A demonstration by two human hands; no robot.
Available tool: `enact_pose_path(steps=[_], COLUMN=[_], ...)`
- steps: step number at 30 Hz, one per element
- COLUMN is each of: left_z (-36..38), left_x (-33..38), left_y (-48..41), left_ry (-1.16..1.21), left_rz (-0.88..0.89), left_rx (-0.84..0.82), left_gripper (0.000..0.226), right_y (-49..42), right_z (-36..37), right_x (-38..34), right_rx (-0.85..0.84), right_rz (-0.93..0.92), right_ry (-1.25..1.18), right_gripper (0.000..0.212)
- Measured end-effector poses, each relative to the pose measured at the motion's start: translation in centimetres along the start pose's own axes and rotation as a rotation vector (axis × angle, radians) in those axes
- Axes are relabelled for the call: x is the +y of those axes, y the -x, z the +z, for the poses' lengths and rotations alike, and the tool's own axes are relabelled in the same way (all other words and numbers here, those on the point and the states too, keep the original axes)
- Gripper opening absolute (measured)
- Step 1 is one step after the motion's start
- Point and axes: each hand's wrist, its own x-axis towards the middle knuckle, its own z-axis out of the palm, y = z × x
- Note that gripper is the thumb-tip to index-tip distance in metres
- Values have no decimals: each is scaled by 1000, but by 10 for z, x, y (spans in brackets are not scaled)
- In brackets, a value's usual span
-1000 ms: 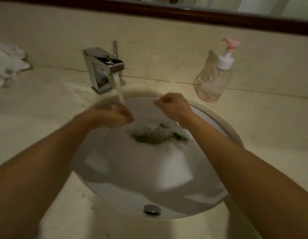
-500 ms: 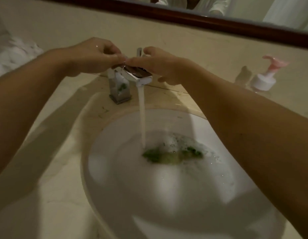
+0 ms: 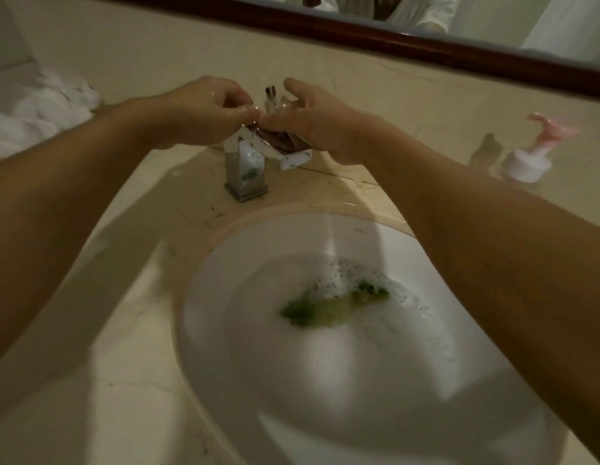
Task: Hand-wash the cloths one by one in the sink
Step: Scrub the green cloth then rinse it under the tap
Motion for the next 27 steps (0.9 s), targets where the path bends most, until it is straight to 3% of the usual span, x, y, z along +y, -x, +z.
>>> enact_pose_path(steps=[8,10,16,18,21,24,27], left_z=[30,45,112,141,181,212,232], left_x=[51,68,86,85,76,52,27], left_y=[39,50,81,91,101,101,102], left_ry=[-237,-420,-792,-725,-493,-594,-642], left_rz=[120,151,408,434,225,99,69], left_rx=[-21,-19,3,-118,-422,-744,-790], left_gripper=[44,48,48,43,35,34,48], right_y=[95,127,191,200,198,187,175], right_z=[-27,-35,-27,-14,8,28,40], right_x=[37,54,121,134,146,166,188], right_rx=[111,125,6,-98,-272,-345,-362], right_rz=[63,105,237,265,316,336,385], right_ry=[27,48,403,519,630,758,853], right_gripper=[96,91,76,71,60,63,73])
